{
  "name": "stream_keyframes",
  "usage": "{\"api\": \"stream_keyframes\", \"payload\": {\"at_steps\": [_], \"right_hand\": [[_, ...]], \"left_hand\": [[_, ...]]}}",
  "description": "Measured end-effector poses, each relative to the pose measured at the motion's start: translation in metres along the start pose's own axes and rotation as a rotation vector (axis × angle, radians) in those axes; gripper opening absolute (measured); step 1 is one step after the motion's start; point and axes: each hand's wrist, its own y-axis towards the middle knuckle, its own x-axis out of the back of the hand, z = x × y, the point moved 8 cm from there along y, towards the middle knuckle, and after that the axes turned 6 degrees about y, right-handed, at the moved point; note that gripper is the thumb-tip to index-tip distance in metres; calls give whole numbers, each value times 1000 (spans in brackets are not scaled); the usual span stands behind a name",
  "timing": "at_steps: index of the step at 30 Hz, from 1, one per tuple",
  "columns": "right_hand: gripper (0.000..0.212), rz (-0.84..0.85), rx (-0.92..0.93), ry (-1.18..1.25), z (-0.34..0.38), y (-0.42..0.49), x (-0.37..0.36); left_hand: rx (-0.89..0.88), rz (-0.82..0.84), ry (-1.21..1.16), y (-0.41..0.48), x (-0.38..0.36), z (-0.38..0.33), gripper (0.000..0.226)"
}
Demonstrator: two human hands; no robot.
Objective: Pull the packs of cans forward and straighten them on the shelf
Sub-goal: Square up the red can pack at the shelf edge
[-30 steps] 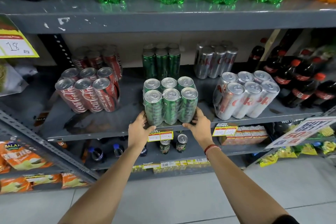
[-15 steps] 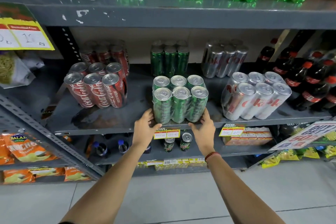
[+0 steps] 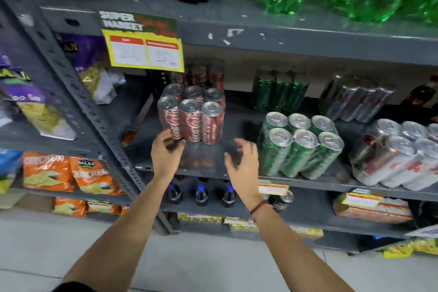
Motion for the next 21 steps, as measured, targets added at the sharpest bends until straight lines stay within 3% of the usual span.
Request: {"api": "stream_keyframes", "payload": {"at_steps": [4,8,11,21], "right_hand": [[66,149,-222,-34,-28,32,-45],[87,273,-412,-56,-52,44,-69],[86,312,-427,-51,-59,47,-81],[84,233,-398,-16,-52,32,-79]], "left_hand": [[39,43,104,31,13,6,65],[94,303,219,60,-6,35,92],[114,402,210,73,-19,50,89],[61,428,136,57,-9,45,74]]}}
